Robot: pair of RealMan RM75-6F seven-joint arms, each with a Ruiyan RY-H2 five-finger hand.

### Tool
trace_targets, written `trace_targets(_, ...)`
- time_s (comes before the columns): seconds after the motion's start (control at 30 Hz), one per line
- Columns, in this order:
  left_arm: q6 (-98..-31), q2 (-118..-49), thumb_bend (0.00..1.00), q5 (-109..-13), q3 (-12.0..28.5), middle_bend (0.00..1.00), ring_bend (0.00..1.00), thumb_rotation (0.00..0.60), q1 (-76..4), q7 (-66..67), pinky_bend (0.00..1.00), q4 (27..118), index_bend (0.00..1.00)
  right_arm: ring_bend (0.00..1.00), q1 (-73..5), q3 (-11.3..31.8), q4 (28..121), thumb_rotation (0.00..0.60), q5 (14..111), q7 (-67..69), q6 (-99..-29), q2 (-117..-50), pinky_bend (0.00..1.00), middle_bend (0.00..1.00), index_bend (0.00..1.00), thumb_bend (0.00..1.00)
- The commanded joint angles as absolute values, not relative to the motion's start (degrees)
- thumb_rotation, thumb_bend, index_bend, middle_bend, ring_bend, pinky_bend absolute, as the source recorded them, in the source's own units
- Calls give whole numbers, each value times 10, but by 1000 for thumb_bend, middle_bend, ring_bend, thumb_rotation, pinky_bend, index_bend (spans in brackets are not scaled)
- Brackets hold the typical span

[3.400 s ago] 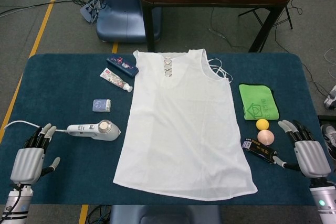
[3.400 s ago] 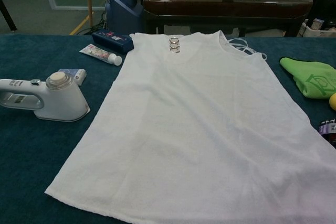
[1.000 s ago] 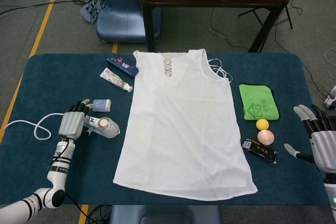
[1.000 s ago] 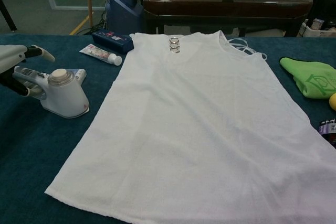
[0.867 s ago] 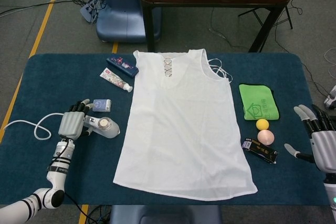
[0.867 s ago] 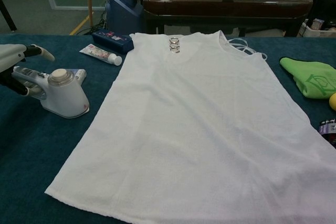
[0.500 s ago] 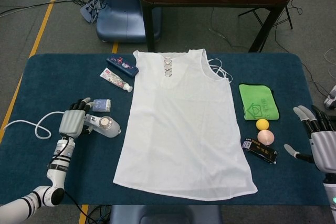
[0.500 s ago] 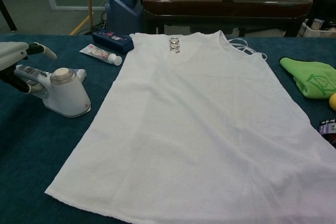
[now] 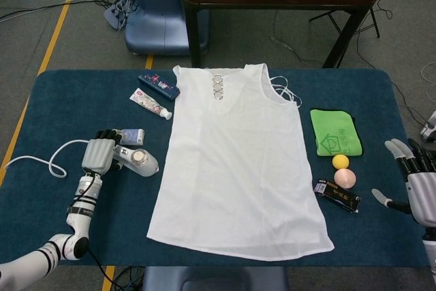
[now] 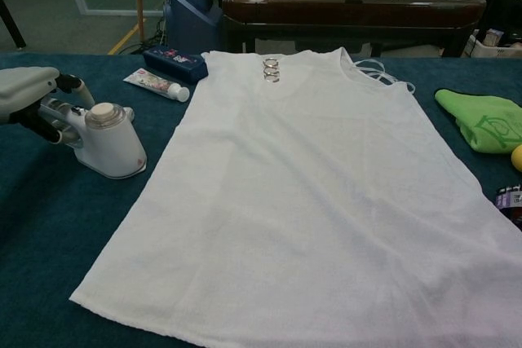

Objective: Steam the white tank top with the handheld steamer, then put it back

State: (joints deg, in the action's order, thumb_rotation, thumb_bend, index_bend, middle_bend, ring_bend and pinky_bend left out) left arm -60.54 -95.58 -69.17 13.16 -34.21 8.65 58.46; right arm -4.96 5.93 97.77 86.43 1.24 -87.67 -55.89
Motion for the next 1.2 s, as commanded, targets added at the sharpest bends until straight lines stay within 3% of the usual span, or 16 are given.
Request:
trace_targets(0.03, -601, -966, 227, -699, 128, 268, 200, 600, -349, 78, 177, 568, 390, 34, -49, 59, 977, 600, 864, 13, -876, -559, 90, 134, 16, 121)
trace_targets(0.27, -597, -975, 228, -712, 120, 309, 224, 600, -357, 76, 193, 550, 477, 34, -50, 60, 975, 600, 862, 15, -873, -560, 90, 134, 16, 122)
trace_targets(0.6, -592, -984, 228, -721, 115, 456, 344, 600, -365, 72, 277, 536, 623, 34, -51, 60, 971, 600, 859, 18, -868, -562, 90, 135, 16, 122)
trace_targets(0.7, -600, -984, 228, -728, 113, 520, 396, 600, -365, 63, 330, 534, 648, 34, -51, 60, 970, 600, 858, 20, -868, -563, 90, 135, 16, 122)
trace_targets(0.93, -595, -981, 228, -743, 106, 685, 571, 600, -366, 22, 585, 522, 721, 34, -51, 60, 969, 600, 859, 22, -867, -564, 90, 135, 16, 122)
trace_targets(1.2, -584, -966, 228, -748, 113, 748, 626, 600, -367, -58, 663, 524, 809, 34, -52, 59, 972, 600, 861, 19, -865, -564, 90, 142, 16, 122)
